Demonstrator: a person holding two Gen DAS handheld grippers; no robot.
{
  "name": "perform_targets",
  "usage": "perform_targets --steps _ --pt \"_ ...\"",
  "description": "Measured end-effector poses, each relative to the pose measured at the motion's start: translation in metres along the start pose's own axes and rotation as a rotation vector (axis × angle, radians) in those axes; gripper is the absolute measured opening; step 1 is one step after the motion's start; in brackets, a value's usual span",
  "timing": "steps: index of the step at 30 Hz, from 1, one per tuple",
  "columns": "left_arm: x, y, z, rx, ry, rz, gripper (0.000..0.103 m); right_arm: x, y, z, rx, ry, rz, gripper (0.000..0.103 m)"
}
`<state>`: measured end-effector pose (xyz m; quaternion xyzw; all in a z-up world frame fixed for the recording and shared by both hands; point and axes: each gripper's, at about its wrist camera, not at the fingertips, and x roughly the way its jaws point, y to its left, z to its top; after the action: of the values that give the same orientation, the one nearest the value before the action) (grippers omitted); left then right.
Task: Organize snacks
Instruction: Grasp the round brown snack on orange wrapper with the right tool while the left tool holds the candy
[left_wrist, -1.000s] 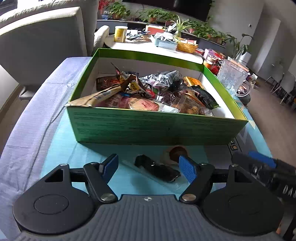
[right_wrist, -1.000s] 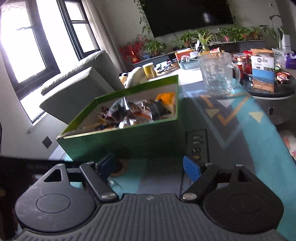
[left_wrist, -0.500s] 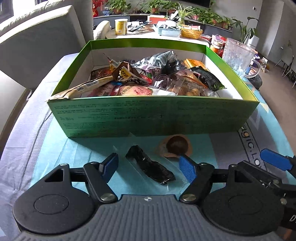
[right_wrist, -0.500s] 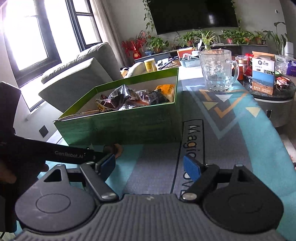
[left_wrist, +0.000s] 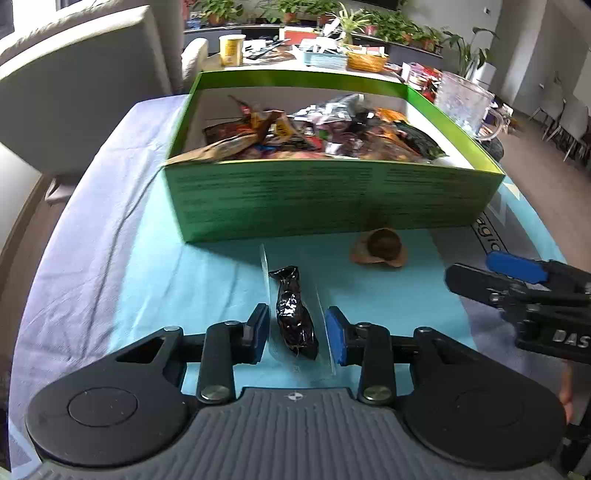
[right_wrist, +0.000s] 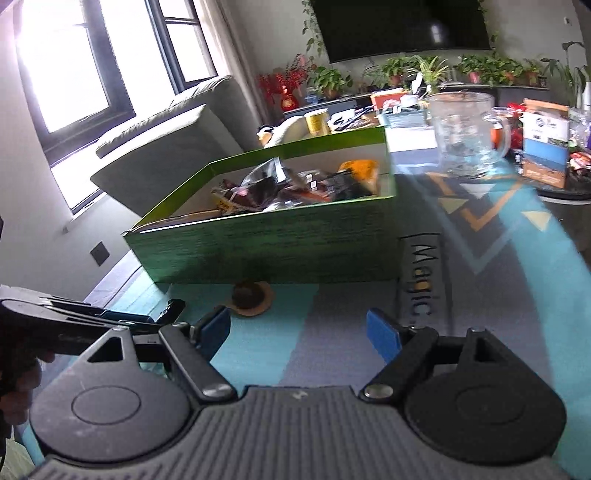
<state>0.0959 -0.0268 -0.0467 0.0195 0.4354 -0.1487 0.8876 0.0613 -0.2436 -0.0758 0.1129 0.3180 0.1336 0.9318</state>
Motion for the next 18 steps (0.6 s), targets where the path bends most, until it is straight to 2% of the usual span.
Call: perform_targets --steps 4,8,14,18 --pt "-0.006 0.010 -0.004 -0.012 -0.011 -0.006 0.031 0.015 0.017 0.000 -0.044 0.015 0.011 0.038" --pt "-0.015 0.017 -0.005 -0.018 -0.045 -0.014 0.030 0.031 0.035 0.001 -0.101 0.007 -0.010 0.038" --pt "-0.020 0.029 -0.007 -0.024 -0.068 -0.033 0.029 0.050 0.054 0.002 -0.174 0.039 -0.038 0.038" --pt "-0.019 0.036 -0.011 -0.039 -0.069 -0.052 0.029 0.056 0.059 0.001 -0.200 0.050 -0.093 0.038"
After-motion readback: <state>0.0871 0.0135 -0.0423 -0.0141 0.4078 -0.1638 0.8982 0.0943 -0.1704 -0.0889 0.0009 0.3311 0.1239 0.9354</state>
